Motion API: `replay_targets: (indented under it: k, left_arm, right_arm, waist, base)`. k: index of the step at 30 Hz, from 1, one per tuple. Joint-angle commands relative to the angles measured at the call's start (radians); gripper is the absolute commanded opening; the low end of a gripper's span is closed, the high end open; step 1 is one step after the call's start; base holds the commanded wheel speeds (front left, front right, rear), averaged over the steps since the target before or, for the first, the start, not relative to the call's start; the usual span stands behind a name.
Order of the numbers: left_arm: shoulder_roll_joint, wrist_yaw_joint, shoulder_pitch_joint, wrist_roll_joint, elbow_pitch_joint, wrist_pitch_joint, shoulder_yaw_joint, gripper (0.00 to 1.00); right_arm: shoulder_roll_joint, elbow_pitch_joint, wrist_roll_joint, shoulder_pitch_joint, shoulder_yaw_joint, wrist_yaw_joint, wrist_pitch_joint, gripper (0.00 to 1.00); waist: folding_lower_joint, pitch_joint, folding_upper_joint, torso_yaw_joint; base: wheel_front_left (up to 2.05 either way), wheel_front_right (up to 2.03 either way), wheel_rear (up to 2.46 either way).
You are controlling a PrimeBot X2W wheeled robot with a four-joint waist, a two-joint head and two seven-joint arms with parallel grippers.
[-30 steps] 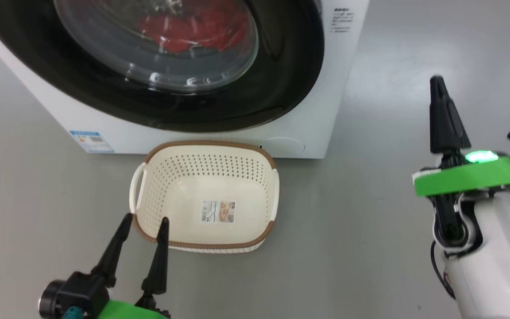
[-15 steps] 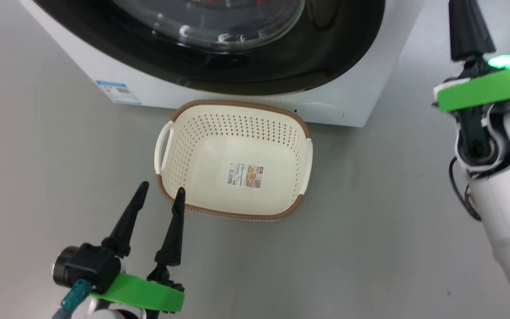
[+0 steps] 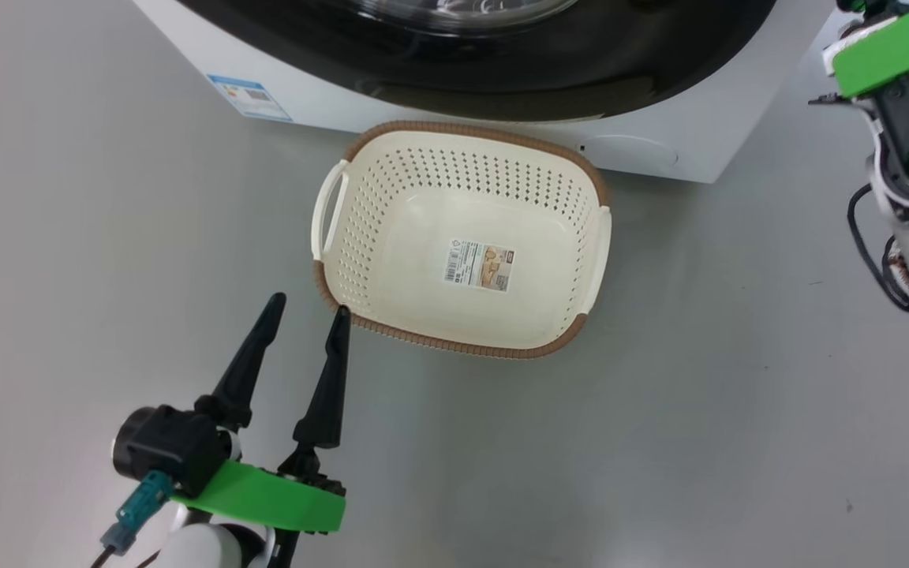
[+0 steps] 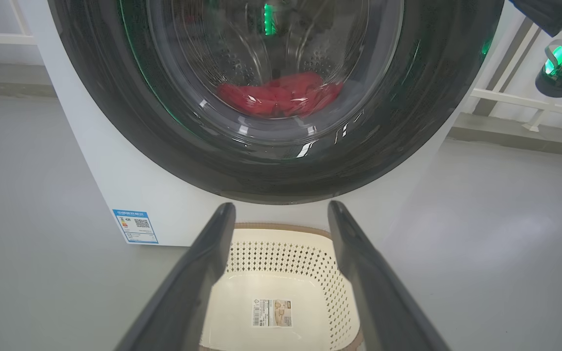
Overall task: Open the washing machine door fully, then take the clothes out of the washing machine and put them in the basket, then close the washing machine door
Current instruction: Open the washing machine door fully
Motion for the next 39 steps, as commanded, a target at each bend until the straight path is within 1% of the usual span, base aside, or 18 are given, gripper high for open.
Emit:
replay_targets:
  k: [1,8,9,17,23,30,39]
  left_arm:
    - [0.011,-0.006,-0.024,-0.007,-0.016,-0.012,0.022,1.0]
    - [0.011,-0.006,-0.041,-0.016,-0.01,-0.012,0.0,1.0]
    - [0.011,-0.006,-0.041,-0.016,-0.01,-0.012,0.0,1.0]
    - [0.011,-0.006,-0.048,-0.029,-0.007,-0.012,-0.005,1.0]
    - [0.011,-0.006,-0.045,-0.029,-0.005,-0.012,-0.002,1.0]
    - [0.011,-0.006,-0.034,-0.02,-0.003,-0.012,0.005,1.0]
    - [0.011,-0.006,-0.018,-0.009,-0.001,-0.012,0.01,1.0]
  right_arm:
    - [-0.001,-0.017,0.038,-0.026,0.014,0.001,0.022,0.0]
    - [-0.042,0.006,0.155,-0.074,0.053,0.001,0.143,0.0]
    - [-0.042,0.006,0.155,-0.074,0.053,0.001,0.143,0.0]
    - [-0.062,0.021,0.278,-0.102,0.07,0.001,0.286,0.0]
    - [-0.071,0.004,0.346,-0.086,0.08,0.001,0.389,0.0]
    - [-0.064,-0.038,0.391,-0.036,0.087,0.001,0.46,0.0]
    - [-0.051,-0.086,0.415,0.041,0.103,0.001,0.533,0.0]
  waist:
    - [0.0,0.017,-0.0001,0.013]
    - [-0.0001,0.029,-0.0001,0.03]
    - [-0.0001,0.029,-0.0001,0.03]
    - [-0.0001,0.032,-0.0001,0.04]
    - [-0.0001,0.021,-0.0001,0.038]
    - [-0.0001,-0.004,-0.0001,0.022]
    - [-0.0001,-0.04,-0.0001,0.003]
  base:
    - [0.0,0.0,0.0]
    - [0.0,0.0,0.0]
    - [0.0,0.0,0.0]
    - [0.0,0.0,0.0]
    - [0.0,0.0,0.0]
    - [0.0,0.0,0.0]
    - [0.0,0.0,0.0]
